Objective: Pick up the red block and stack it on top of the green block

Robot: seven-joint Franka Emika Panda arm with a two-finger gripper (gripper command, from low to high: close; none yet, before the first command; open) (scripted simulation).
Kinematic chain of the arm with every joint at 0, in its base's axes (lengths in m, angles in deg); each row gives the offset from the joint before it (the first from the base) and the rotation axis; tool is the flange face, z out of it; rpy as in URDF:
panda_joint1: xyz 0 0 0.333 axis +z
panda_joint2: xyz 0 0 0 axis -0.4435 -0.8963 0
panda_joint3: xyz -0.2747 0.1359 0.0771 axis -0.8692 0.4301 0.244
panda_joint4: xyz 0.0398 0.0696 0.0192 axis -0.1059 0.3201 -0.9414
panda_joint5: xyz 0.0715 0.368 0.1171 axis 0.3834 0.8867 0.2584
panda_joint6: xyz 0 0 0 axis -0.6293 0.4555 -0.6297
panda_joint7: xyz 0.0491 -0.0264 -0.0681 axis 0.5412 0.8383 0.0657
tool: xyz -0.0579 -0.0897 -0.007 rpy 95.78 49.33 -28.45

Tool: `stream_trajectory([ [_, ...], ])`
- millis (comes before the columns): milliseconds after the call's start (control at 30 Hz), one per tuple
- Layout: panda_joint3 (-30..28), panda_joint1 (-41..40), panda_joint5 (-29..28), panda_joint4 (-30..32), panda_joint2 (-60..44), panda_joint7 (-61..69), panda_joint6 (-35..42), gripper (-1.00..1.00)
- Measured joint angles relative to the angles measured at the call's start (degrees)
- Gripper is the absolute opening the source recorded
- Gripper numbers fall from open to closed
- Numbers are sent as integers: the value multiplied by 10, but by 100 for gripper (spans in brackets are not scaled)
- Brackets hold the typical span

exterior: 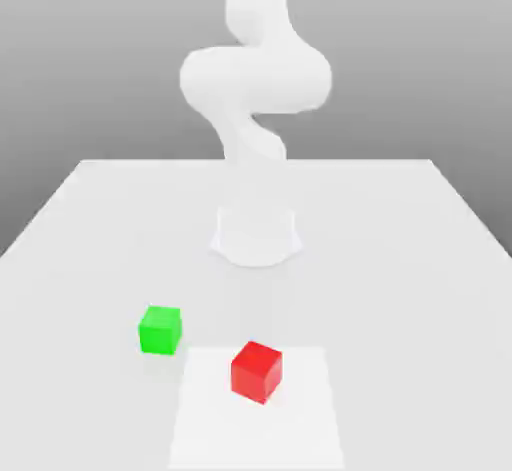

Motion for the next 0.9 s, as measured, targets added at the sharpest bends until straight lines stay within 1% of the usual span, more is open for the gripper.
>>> stream_trajectory([
  [233,-75,75,17,87,-139,196,-85,0],
  [467,-123,128,29,170,-273,381,-166,0],
  [567,-130,137,27,206,-328,456,-201,0],
  [667,-133,138,8,242,-381,518,-237,0],
  [733,-133,136,5,253,-412,544,-260,0],
  [800,-127,136,22,251,-441,565,-283,0],
  [900,-105,124,64,245,-486,597,-320,0],
])
